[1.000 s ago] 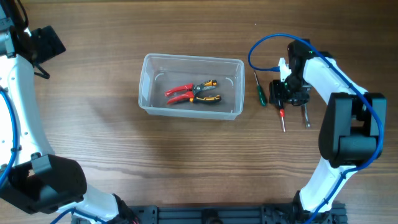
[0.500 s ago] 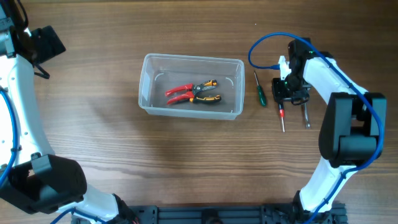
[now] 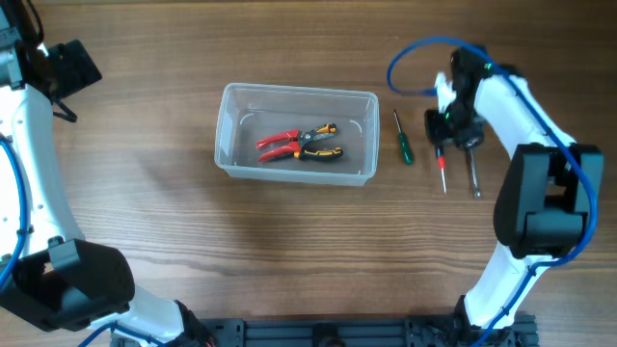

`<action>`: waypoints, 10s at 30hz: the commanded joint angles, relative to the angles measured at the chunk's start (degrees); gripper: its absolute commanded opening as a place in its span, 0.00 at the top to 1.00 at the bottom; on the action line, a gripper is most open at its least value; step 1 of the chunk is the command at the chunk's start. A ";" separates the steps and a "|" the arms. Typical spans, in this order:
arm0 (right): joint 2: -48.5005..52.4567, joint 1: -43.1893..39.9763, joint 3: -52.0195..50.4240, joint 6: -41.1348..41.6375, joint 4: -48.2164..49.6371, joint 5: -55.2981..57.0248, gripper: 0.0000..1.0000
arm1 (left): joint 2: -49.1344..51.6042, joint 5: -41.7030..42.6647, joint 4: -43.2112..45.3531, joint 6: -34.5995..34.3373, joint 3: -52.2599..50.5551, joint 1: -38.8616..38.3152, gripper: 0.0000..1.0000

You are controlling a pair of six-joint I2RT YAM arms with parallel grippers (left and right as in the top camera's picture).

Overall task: Pack container
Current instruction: 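Lift the screwdriver with the right gripper and release it into the container, then lower the right gripper onto the green screwdriver and grasp it, then carry the green screwdriver with the right gripper into the container and release, then lower the right gripper onto the silver hex key and grasp it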

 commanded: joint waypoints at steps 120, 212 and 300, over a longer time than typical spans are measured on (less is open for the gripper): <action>-0.46 4.42 -5.42 -3.32 4.20 -9.64 0.51 | -0.57 -0.28 -0.04 -0.55 0.72 0.15 0.00; 15.61 28.17 26.49 -25.44 -13.62 -20.15 0.95 | -0.57 -0.28 -0.02 -0.55 0.72 0.15 0.00; 10.58 -11.89 6.86 4.09 -18.99 6.78 0.54 | -0.57 -0.28 -0.02 -0.55 0.72 0.15 0.00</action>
